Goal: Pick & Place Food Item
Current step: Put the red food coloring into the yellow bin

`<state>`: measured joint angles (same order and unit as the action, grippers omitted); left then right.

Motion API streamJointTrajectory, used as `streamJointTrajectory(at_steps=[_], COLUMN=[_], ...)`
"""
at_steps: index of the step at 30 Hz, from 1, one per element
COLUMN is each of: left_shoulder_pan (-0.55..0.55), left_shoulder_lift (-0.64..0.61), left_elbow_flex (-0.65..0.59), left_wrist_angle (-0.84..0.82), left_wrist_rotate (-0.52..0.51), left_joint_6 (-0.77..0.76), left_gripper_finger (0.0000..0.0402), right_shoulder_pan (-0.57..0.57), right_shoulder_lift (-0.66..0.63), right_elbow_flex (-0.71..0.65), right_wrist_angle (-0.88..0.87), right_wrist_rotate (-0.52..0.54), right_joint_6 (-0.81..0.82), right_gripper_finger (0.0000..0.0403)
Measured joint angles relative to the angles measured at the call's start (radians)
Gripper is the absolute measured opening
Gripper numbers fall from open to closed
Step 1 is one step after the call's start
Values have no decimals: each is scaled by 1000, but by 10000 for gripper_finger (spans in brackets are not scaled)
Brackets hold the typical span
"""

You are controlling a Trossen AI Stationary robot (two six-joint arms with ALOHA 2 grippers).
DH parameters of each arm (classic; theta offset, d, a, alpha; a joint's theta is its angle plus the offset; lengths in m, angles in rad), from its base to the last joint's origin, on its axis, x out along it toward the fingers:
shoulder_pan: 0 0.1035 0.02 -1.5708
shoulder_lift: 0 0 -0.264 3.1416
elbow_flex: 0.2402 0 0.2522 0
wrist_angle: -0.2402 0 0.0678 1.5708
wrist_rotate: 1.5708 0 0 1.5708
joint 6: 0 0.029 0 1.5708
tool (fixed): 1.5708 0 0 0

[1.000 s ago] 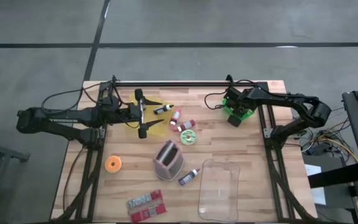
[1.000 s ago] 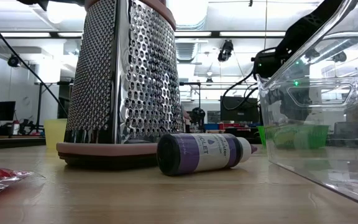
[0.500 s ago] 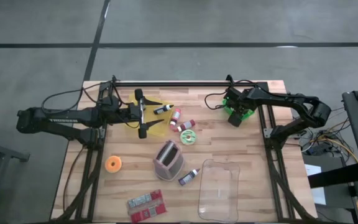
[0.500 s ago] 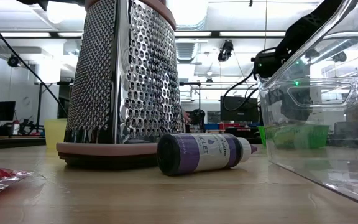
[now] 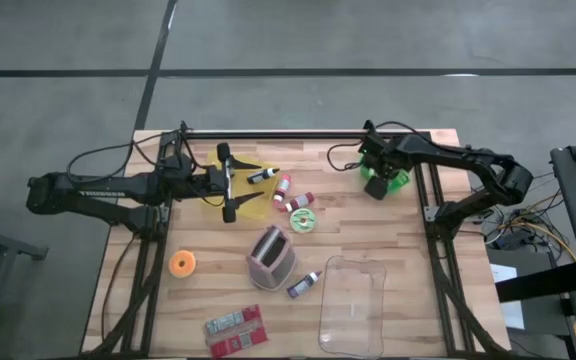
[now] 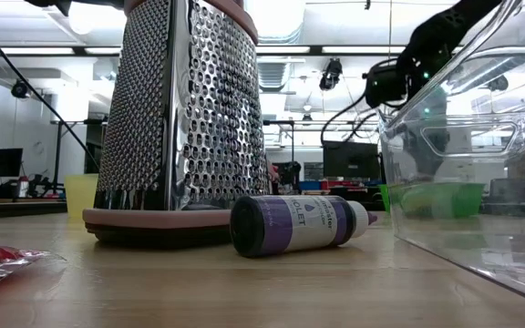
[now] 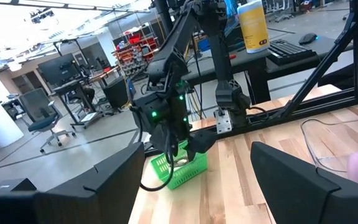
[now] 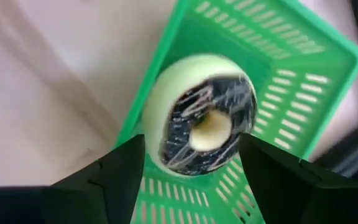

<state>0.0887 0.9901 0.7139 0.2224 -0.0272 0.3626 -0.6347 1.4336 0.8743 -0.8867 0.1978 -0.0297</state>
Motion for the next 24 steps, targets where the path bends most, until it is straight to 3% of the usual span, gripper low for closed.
streamJointTrajectory(at_steps=[16,24], left_shoulder_pan=[0,0], left_shoulder_lift=[0,0], left_elbow_flex=[0,0], left_wrist_angle=[-7,-7], left_wrist_rotate=[0,-1], left_joint_6=[1,3], left_gripper_finger=[296,296], right_shoulder_pan=[52,242], right_shoulder_lift=[-55,-134], right_elbow_flex=[125,133], right_wrist_angle=[-74,-28], right_wrist_rotate=[-42,-45], right_joint_6=[30,-11], right_gripper_finger=[242,233])
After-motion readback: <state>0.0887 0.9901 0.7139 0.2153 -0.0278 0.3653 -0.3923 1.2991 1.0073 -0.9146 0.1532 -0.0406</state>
